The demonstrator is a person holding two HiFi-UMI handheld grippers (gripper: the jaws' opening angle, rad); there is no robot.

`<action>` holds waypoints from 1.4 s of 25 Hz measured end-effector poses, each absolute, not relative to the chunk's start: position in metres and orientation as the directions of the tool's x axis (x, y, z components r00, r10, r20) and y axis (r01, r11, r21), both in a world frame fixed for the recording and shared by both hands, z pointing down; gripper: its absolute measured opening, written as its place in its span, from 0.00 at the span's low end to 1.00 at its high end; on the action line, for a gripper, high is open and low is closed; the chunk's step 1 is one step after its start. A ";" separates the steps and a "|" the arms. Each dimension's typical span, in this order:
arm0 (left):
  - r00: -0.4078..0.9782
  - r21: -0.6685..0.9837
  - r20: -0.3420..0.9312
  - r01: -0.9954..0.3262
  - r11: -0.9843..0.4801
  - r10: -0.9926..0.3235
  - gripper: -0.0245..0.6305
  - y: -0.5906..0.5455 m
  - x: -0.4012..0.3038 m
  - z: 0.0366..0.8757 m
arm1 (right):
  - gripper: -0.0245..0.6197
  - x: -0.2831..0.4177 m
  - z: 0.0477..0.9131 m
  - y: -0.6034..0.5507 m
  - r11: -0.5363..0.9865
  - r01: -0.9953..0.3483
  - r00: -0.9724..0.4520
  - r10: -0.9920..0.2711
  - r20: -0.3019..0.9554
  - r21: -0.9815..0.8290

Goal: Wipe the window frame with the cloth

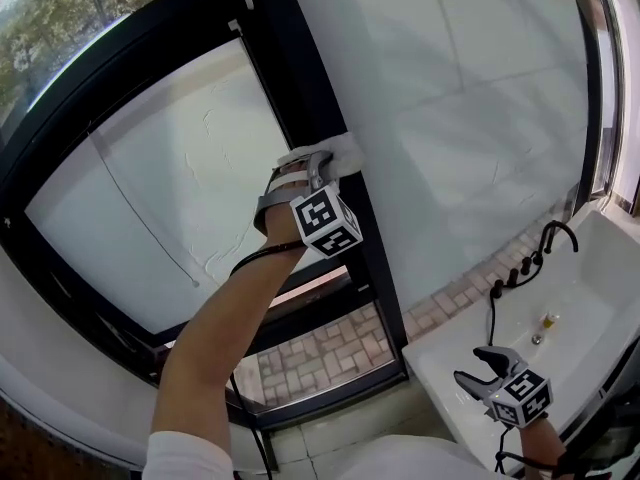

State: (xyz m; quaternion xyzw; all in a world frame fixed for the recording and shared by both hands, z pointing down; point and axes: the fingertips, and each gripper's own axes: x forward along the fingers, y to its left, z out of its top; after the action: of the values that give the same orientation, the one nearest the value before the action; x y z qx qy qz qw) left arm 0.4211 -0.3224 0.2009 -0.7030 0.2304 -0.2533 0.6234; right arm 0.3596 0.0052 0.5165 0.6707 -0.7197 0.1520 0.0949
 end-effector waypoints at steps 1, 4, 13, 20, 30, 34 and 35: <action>0.763 -0.993 0.082 0.005 -0.121 -0.641 0.19 -0.322 0.421 0.213 | 0.42 0.360 0.516 0.005 0.055 -0.994 -0.083 -0.937 0.340 -0.090; 0.757 -0.991 0.114 0.045 -0.123 -0.643 0.19 -0.322 0.421 0.252 | 0.42 0.360 0.513 0.004 0.059 -0.994 -0.086 -0.937 0.340 -0.087; 0.733 -0.992 0.116 0.119 -0.042 -0.670 0.19 -0.322 0.418 0.353 | 0.42 0.366 0.511 0.009 0.052 -0.994 -0.081 -0.933 0.352 -0.091; 0.705 -0.975 0.216 0.186 -0.119 -0.675 0.19 -0.321 0.415 0.449 | 0.42 0.369 0.519 0.013 0.040 -0.994 -0.076 -0.920 0.383 -0.101; 0.690 -0.967 0.251 0.208 -0.145 -0.679 0.19 -0.320 0.413 0.539 | 0.42 0.372 0.528 0.017 0.047 -0.994 -0.087 -0.900 0.428 -0.103; 0.678 -0.955 0.294 0.234 -0.182 -0.674 0.19 -0.320 0.411 0.570 | 0.42 0.373 0.529 0.015 0.043 -0.993 -0.086 -0.895 0.439 -0.107; 0.674 -0.953 0.302 0.236 -0.191 -0.674 0.19 -0.319 0.411 0.577 | 0.42 0.374 0.530 0.015 0.044 -0.993 -0.087 -0.893 0.442 -0.107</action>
State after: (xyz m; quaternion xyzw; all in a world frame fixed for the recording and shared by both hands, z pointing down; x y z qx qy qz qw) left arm 0.4114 -0.3194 0.5767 -0.6774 0.1618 -0.3698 0.6150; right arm 0.3737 0.0146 0.5299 0.6634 -0.7107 0.1953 0.1288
